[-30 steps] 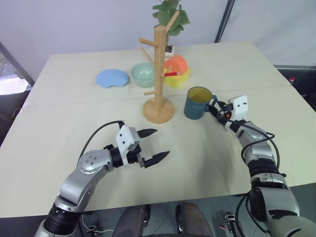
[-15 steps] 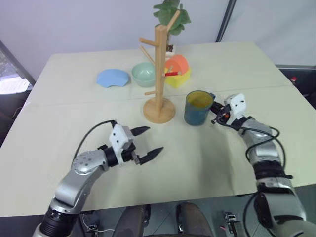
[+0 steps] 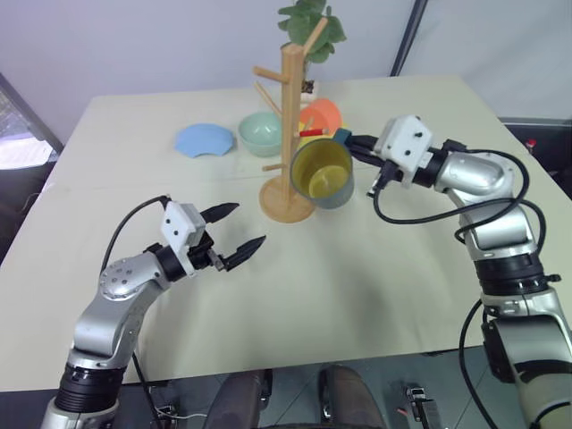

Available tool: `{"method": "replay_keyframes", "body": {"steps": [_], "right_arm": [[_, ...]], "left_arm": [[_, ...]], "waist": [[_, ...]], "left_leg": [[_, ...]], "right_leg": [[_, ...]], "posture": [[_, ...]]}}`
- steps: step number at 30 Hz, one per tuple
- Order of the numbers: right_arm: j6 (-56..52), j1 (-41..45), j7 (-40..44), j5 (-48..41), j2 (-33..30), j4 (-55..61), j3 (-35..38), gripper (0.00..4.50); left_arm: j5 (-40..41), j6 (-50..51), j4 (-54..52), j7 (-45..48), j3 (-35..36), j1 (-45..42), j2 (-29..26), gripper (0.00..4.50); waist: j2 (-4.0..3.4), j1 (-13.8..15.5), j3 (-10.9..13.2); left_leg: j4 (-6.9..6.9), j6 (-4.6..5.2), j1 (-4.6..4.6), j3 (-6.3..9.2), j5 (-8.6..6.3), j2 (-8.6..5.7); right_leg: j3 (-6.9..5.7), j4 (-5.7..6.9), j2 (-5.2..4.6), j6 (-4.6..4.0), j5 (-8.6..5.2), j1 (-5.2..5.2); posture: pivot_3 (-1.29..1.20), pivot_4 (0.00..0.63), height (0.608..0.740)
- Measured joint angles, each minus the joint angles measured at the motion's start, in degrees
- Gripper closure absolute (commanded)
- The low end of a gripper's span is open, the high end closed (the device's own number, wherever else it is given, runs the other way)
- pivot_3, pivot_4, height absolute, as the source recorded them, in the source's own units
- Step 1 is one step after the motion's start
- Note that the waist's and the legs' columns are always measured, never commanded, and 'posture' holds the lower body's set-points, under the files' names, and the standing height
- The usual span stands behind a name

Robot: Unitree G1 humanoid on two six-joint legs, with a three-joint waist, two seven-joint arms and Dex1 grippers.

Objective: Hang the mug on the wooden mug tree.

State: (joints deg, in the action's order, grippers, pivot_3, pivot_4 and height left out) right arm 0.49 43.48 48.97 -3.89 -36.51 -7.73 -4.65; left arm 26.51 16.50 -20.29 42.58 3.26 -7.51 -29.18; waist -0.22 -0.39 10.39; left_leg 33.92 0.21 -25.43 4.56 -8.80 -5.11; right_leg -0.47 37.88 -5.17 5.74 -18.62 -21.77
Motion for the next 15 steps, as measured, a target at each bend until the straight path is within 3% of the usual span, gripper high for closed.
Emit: {"method": "replay_keyframes", "body": {"steps": [15], "right_arm": [[5.6, 9.6, 2.0, 3.9, 4.4, -12.1, -4.4, 4.46]], "left_arm": [[2.4, 0.6, -3.5, -2.0, 1.5, 1.6, 0.6, 0.00]], "waist": [[-0.01, -0.3, 0.0]], "left_leg": [[-0.03, -0.04, 0.00, 0.00, 0.05, 0.03]], "right_leg": [[0.02, 0.17, 0.07, 0.05, 0.04, 0.05]], "posture": [[0.00, 0.150, 0.740]]}}
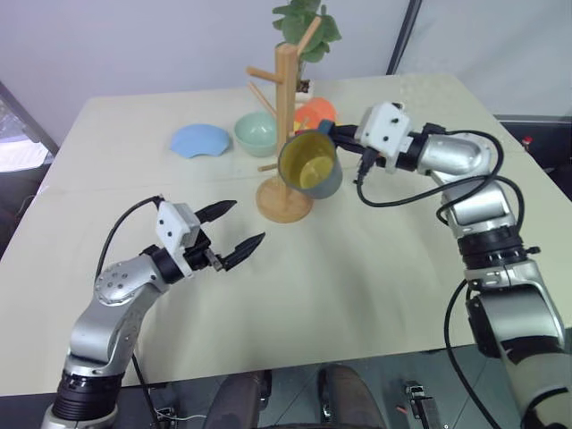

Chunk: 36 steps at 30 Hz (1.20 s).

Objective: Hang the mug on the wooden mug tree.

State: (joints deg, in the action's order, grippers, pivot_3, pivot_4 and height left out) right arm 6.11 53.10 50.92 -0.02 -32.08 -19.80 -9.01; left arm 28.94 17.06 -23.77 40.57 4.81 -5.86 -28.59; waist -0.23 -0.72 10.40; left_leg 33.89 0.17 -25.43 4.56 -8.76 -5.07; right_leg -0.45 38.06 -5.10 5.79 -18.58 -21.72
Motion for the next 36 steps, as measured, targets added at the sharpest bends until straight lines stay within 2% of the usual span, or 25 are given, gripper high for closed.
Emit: {"method": "replay_keyframes", "body": {"steps": [10, 13, 18, 23, 26, 28, 32, 36], "right_arm": [[1.3, 5.4, -0.2, 3.9, 2.6, -5.8, -2.6, 4.46], [1.7, 5.6, -0.2, 4.2, 2.6, -6.4, -2.6, 3.48], [1.7, 5.9, -0.9, 4.4, 2.4, -6.4, -2.4, 1.02], [0.6, 5.8, -1.1, 4.1, 0.2, -4.9, -1.5, 1.02], [-2.1, 4.1, -1.1, 1.2, -1.8, -1.8, 2.7, 1.02], [-5.3, 0.5, -1.1, -2.9, -2.5, 0.7, 7.0, 1.02], [-14.7, -12.1, -2.2, -13.8, -0.8, 5.1, 16.4, 1.02], [-18.3, -23.3, -3.8, -18.2, 2.6, 6.8, 18.8, 1.02]], "left_arm": [[3.7, 1.6, -2.4, -2.1, 3.1, -0.9, -0.1, 0.00], [3.9, 1.6, -2.4, -2.3, 3.1, -0.9, -0.1, 0.00], [4.1, 1.7, -2.9, -2.4, 3.1, -1.1, -0.1, 0.00], [4.1, 1.7, -2.9, -2.6, 3.0, -1.8, -0.1, 0.00], [4.0, 1.7, -2.5, -3.6, 3.1, -1.8, 0.0, 0.00], [3.8, 1.7, -1.2, -4.9, 3.7, -1.4, 0.3, 0.00], [1.5, 0.9, 4.4, -11.1, 7.3, 0.5, 4.2, 0.00], [-1.9, -1.4, 10.0, -16.1, 9.4, 2.4, 6.9, 0.00]], "waist": [[0.00, 0.1, 0.0], [0.00, 0.1, 0.0], [0.00, 0.0, 0.0], [0.00, 0.1, 0.0], [0.02, 0.3, 0.0], [0.04, 0.4, 0.0], [0.05, 0.3, 0.0], [0.03, -0.1, 0.0]], "left_leg": [[-0.01, -0.02, 0.00, 0.00, 0.02, -0.01], [-0.01, -0.03, 0.01, 0.00, 0.02, -0.01], [-0.01, -0.04, 0.01, 0.00, 0.03, 0.00], [-0.01, -0.04, 0.00, 0.00, 0.03, 0.00], [-0.02, -0.04, 0.00, 0.01, 0.02, -0.01], [-0.01, -0.02, 0.03, 0.04, 0.01, -0.01], [0.00, -0.01, 0.07, 0.04, 0.01, 0.00], [-0.02, -0.01, 0.07, 0.03, 0.02, 0.01]], "right_leg": [[0.03, 0.03, 0.04, 0.01, 0.01, -0.18], [0.04, 0.04, 0.05, 0.01, 0.02, -0.18], [0.05, 0.06, 0.06, 0.00, 0.02, -0.18], [0.06, 0.06, 0.07, 0.00, 0.02, -0.20], [0.06, 0.04, 0.06, 0.00, 0.02, -0.14], [0.06, 0.03, 0.06, 0.00, 0.02, -0.10], [0.07, 0.04, 0.05, 0.00, 0.02, 0.09], [0.12, 0.08, 0.07, 0.00, 0.02, 0.01]], "posture": [[0.00, 0.150, 0.740], [0.00, 0.150, 0.740], [0.00, 0.150, 0.740], [0.00, 0.150, 0.740], [0.00, 0.150, 0.740], [0.00, 0.150, 0.740], [0.00, 0.150, 0.740], [0.00, 0.150, 0.740]]}}
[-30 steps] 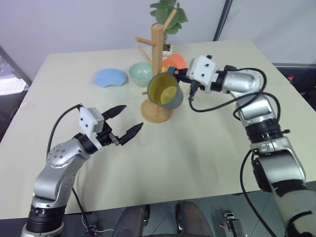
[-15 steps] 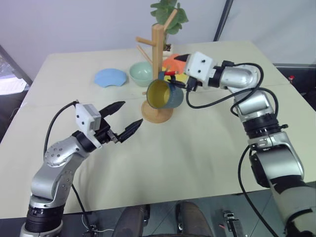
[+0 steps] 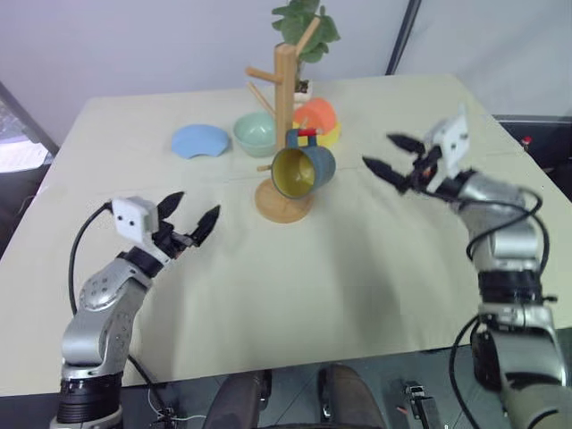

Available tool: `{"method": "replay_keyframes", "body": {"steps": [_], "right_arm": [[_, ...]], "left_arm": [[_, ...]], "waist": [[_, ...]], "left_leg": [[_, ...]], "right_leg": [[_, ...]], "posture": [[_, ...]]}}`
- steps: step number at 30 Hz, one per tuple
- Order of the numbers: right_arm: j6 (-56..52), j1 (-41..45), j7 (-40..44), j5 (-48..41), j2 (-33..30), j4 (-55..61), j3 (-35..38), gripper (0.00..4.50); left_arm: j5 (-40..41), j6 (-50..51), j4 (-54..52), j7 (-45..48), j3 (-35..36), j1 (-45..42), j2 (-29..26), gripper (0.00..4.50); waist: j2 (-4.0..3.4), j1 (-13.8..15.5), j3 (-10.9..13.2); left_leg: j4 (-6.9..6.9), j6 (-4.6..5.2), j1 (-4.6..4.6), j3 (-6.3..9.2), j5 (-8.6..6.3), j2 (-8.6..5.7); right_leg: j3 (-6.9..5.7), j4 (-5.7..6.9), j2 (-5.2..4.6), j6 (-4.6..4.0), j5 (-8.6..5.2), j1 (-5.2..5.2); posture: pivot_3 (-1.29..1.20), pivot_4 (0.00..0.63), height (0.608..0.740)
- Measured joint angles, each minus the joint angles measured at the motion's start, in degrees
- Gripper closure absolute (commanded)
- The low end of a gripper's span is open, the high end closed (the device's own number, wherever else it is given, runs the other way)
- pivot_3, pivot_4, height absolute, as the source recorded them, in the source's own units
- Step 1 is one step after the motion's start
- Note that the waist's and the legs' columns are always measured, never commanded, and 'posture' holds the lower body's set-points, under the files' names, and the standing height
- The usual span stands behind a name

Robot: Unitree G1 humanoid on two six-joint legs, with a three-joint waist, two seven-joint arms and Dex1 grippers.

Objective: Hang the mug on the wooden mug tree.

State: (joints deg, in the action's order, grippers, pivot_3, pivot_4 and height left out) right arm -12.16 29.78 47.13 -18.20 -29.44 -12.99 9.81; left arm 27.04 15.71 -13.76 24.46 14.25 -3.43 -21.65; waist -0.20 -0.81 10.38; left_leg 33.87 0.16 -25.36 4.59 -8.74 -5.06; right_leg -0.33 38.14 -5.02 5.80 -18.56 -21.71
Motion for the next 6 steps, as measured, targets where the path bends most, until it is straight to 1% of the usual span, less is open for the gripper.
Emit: {"method": "replay_keyframes", "body": {"steps": [3, 6], "right_arm": [[0.4, -5.6, -1.3, -0.5, 2.9, 0.1, -0.2, 1.02], [1.7, -7.4, -2.8, -0.5, 5.0, -0.2, -0.4, 1.02]], "left_arm": [[-2.3, -2.0, 2.7, -2.2, 0.6, 1.9, 1.3, 0.00], [-3.2, -3.0, 4.7, -3.1, 0.7, 3.5, 2.1, 0.00]], "waist": [[-0.01, 0.1, 0.0], [-0.01, 0.1, 0.0]], "left_leg": [[0.01, 0.00, 0.00, -0.01, 0.00, -0.01], [0.06, -0.01, 0.00, -0.01, 0.00, -0.02]], "right_leg": [[0.02, 0.01, 0.00, 0.00, 0.00, 0.00], [0.03, -0.01, -0.01, -0.01, 0.01, 0.01]], "posture": [[0.00, 0.150, 0.740], [0.00, 0.150, 0.740]]}}
